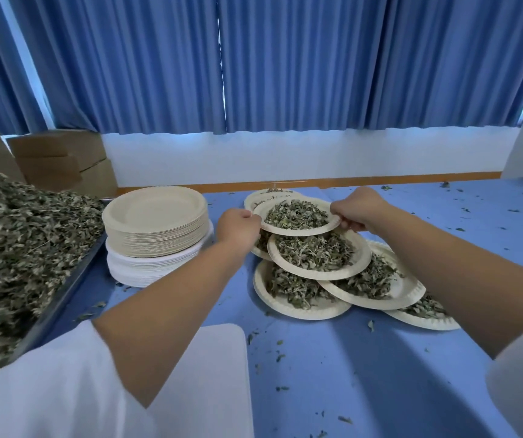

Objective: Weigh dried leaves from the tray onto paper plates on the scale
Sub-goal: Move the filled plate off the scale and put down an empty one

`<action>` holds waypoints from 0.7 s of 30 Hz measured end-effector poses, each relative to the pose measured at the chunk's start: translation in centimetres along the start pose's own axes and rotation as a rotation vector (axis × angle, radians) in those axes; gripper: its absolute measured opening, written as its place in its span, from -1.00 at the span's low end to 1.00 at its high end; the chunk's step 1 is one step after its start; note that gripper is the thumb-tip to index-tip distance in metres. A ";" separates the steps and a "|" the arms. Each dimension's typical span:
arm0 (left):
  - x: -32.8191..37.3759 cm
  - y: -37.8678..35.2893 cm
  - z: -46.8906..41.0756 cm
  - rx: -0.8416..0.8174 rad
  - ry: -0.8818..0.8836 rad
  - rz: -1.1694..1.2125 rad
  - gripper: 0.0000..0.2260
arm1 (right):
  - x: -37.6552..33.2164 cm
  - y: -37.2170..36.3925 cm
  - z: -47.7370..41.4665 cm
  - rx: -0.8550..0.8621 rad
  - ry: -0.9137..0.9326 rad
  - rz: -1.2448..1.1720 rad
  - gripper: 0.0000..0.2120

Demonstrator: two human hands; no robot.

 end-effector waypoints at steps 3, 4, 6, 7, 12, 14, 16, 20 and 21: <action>0.3 0.5 0.0 0.011 -0.048 -0.046 -0.66 | -0.9 0.3 0.2 0.085 0.087 0.167 -0.64; 0.4 0.6 0.2 0.009 -0.066 -0.073 -0.70 | -1.4 0.2 0.5 0.127 0.128 0.231 -0.62; 0.8 0.7 0.6 -0.007 -0.112 -0.145 -0.84 | -2.6 -0.4 1.5 0.208 0.196 0.290 -0.73; 1.0 0.6 0.9 -0.017 -0.143 -0.175 -0.88 | -3.2 -1.0 2.1 0.232 0.211 0.308 -0.75; 2.2 1.3 3.1 -0.038 -0.327 -0.269 -0.79 | -7.1 -4.8 5.3 0.238 0.397 0.349 -0.58; 2.5 2.6 3.7 -0.003 -0.388 -0.338 -0.72 | -8.7 -6.7 6.6 0.166 0.476 0.367 -0.63; 2.4 4.7 3.9 0.055 -0.450 -0.387 -0.73 | -10.4 -8.6 8.0 0.130 0.556 0.389 -0.66; 1.0 10.3 3.6 0.160 -0.558 -0.591 -0.71 | -13.5 -12.6 10.9 0.071 0.767 0.360 -0.64; 0.5 11.6 3.4 0.168 -0.576 -0.658 -0.70 | -14.2 -13.6 11.4 0.043 0.819 0.366 -0.63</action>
Point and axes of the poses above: each hand's wrist, its own z-axis away from the middle knuckle, its own y-axis out of the back of the hand, x = y × z, the point moved 5 cm from there along -z, towards the middle knuckle, and after that the axes turned 1 degree about -x, right-handed, at the moved point
